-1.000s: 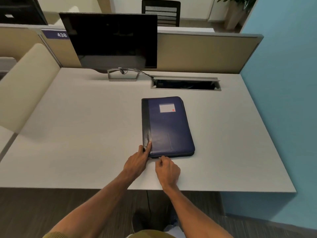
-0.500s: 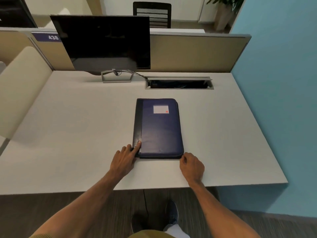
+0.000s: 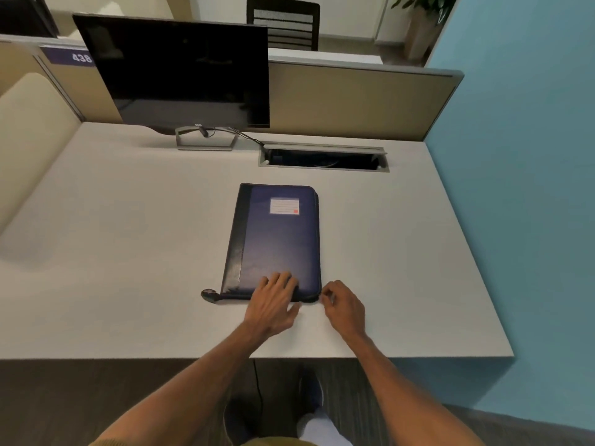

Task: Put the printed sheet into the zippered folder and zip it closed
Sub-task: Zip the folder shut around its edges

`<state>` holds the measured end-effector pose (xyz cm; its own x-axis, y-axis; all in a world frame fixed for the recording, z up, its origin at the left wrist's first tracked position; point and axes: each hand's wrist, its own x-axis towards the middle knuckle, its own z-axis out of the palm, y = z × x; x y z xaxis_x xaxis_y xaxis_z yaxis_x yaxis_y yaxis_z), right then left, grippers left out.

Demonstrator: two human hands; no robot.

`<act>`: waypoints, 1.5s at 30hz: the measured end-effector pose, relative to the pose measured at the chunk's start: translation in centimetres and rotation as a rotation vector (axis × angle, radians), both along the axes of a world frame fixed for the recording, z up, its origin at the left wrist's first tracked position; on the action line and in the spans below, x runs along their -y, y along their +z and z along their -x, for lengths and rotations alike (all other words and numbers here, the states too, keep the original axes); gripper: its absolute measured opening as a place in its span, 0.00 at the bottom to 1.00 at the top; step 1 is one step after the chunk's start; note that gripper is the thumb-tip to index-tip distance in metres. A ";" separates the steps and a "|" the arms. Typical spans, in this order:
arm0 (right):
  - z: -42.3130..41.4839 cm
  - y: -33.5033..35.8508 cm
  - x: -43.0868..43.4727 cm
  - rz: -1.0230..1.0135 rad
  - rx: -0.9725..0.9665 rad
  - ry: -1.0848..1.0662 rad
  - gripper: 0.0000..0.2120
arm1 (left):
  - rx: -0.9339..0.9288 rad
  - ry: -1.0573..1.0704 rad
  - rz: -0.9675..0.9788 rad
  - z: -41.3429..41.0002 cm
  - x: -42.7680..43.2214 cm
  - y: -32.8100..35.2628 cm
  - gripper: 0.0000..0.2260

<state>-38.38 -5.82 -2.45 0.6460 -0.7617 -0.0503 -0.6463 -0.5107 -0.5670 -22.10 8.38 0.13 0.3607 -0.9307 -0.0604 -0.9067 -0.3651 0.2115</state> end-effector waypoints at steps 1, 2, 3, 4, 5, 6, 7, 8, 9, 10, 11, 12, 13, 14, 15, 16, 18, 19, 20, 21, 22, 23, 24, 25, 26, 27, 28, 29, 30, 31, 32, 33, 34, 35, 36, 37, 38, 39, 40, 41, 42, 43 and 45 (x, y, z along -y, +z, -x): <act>0.1 0.1 0.4 -0.018 0.009 0.014 0.05 | -0.073 0.112 -0.008 1.1 1.0 0.3 0.15; 0.2 0.2 0.7 -0.034 0.018 0.022 0.05 | -0.188 0.292 -0.009 2.2 2.0 0.6 0.12; 0.2 0.1 1.1 -0.051 0.030 0.026 0.06 | -0.343 0.513 -0.011 3.2 2.8 0.8 0.12; 0.3 -0.1 1.4 -0.064 0.043 0.032 0.06 | -0.532 0.730 0.006 3.9 3.5 0.8 0.14; 0.3 -0.3 1.7 -0.070 0.052 0.045 0.06 | -0.731 0.921 0.049 4.5 4.1 0.7 0.15; 0.3 -0.5 2.0 -0.071 0.056 0.062 0.06 | -0.911 1.069 0.106 5.0 4.6 0.7 0.15; 0.2 -0.6 2.3 -0.068 0.059 0.082 0.06 | -1.044 1.181 0.170 5.2 5.2 0.9 0.13; 0.2 -0.6 2.7 -0.068 0.063 0.102 0.06 | -1.129 1.272 0.232 5.4 5.6 1.0 0.12; 0.2 -0.7 3.0 -0.071 0.069 0.119 0.06 | -1.175 1.340 0.268 5.6 6.1 1.0 0.11; 0.2 -0.8 3.3 -0.078 0.072 0.133 0.06 | -1.194 1.387 0.282 5.7 6.4 0.8 0.10; 0.3 -0.9 3.6 -0.087 0.075 0.148 0.06 | -1.194 1.417 0.283 5.9 6.6 0.6 0.09; 0.4 -1.0 3.8 -0.093 0.078 0.164 0.06 | -1.178 1.431 0.278 6.0 6.7 0.4 0.09; 0.4 -1.2 4.0 -0.095 0.083 0.181 0.06 | -1.135 1.415 0.267 6.1 6.8 0.3 0.10; 0.3 -1.4 4.2 -0.101 0.089 0.198 0.06 | -1.049 1.368 0.234 6.3 6.8 0.3 0.12; 0.3 -1.6 4.4 -0.106 0.094 0.211 0.06 | -0.924 1.290 0.194 6.4 6.6 0.4 0.14; 0.2 -1.8 4.5 -0.112 0.097 0.218 0.06 | -0.764 1.174 0.149 6.7 6.3 0.5 0.15; 0.2 -2.1 4.7 -0.114 0.100 0.223 0.06 | -0.345 0.855 0.093 7.0 5.6 0.8 0.12; 0.2 -2.2 4.8 -0.114 0.100 0.224 0.06 | -0.167 0.676 0.098 6.9 5.1 0.9 0.09; 0.2 -2.2 4.8 -0.115 0.098 0.226 0.06 | -0.037 0.484 0.097 6.7 4.7 0.5 0.08; 0.2 -2.2 4.8 -0.114 0.096 0.231 0.06 | 0.052 0.318 0.070 6.2 4.3 -0.3 0.10; 0.2 -2.1 4.9 -0.110 0.094 0.237 0.06 | 0.117 0.206 0.021 5.4 4.0 -1.3 0.18; 0.2 -2.0 4.9 -0.102 0.093 0.242 0.05 | 0.147 0.140 -0.030 4.7 3.9 -2.2 0.27; 0.2 -1.9 4.9 -0.096 0.091 0.244 0.05 | 0.156 0.100 -0.079 4.1 3.8 -3.0 0.35; 0.1 -1.9 4.8 -0.093 0.089 0.242 0.05 | 0.161 0.076 -0.121 3.6 3.9 -3.3 0.39; 0.1 -1.8 4.7 -0.091 0.087 0.236 0.05 | 0.162 0.065 -0.149 3.3 4.1 -3.4 0.41; 0.2 -1.7 4.6 -0.087 0.087 0.229 0.05 | 0.161 0.053 -0.167 3.1 4.3 -3.5 0.41; 0.2 -1.6 4.5 -0.084 0.086 0.221 0.05 | 0.169 0.029 -0.187 3.0 4.5 -3.5 0.40; 0.2 -1.6 4.4 -0.084 0.088 0.216 0.06 | 0.175 0.006 -0.220 3.0 4.6 -3.4 0.40; 0.3 -1.6 4.3 -0.084 0.091 0.214 0.05 | 0.185 -0.020 -0.251 2.9 4.6 -3.3 0.40; 0.4 -1.6 4.2 -0.081 0.095 0.211 0.05 | 0.194 -0.038 -0.261 2.9 4.6 -3.3 0.40; 0.4 -1.6 4.1 -0.077 0.100 0.203 0.05 | 0.198 -0.053 -0.262 2.9 4.5 -3.2 0.40; 0.5 -1.5 4.0 -0.072 0.105 0.188 0.05 | 0.201 -0.066 -0.267 3.0 4.3 -3.1 0.40; 0.5 -1.4 4.0 -0.065 0.109 0.166 0.05 | 0.204 -0.074 -0.269 3.0 4.2 -3.1 0.39; 0.5 -1.3 4.0 -0.056 0.114 0.135 0.06 | 0.202 -0.082 -0.262 3.0 4.1 -2.9 0.39; 0.4 -1.2 4.0 -0.051 0.119 0.095 0.06 | 0.196 -0.089 -0.257 3.1 4.0 -2.8 0.39; 0.2 -1.0 4.2 -0.049 0.124 0.054 0.07 | 0.190 -0.096 -0.260 3.1 3.9 -2.7 0.39; -0.1 -0.9 4.3 -0.050 0.126 0.024 0.07 | 0.194 -0.104 -0.264 3.1 3.7 -2.5 0.39; -0.4 -0.7 4.5 -0.052 0.127 0.009 0.07 | 0.195 -0.107 -0.263 3.2 3.6 -2.4 0.39; -0.7 -0.6 4.7 -0.055 0.124 0.006 0.06 | 0.188 -0.104 -0.255 3.2 3.5 -2.4 0.39; -1.0 -0.5 4.8 -0.054 0.119 0.006 0.06 | 0.182 -0.098 -0.252 3.2 3.4 -2.4 0.39; -1.3 -0.5 4.9 -0.055 0.113 0.004 0.06 | 0.178 -0.090 -0.246 3.2 3.3 -2.4 0.39; -1.6 -0.5 4.9 -0.058 0.111 0.004 0.06 | 0.176 -0.086 -0.237 3.1 3.2 -2.4 0.39; -1.9 -0.7 5.0 -0.068 0.121 0.000 0.06 | 0.155 -0.078 -0.228 2.8 3.1 -2.4 0.39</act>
<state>-36.46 -10.82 -3.17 0.6506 -0.7591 -0.0234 -0.5709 -0.4685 -0.6743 -24.95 5.28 -2.29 0.3095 -0.9249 -0.2209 -0.9491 -0.3149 -0.0114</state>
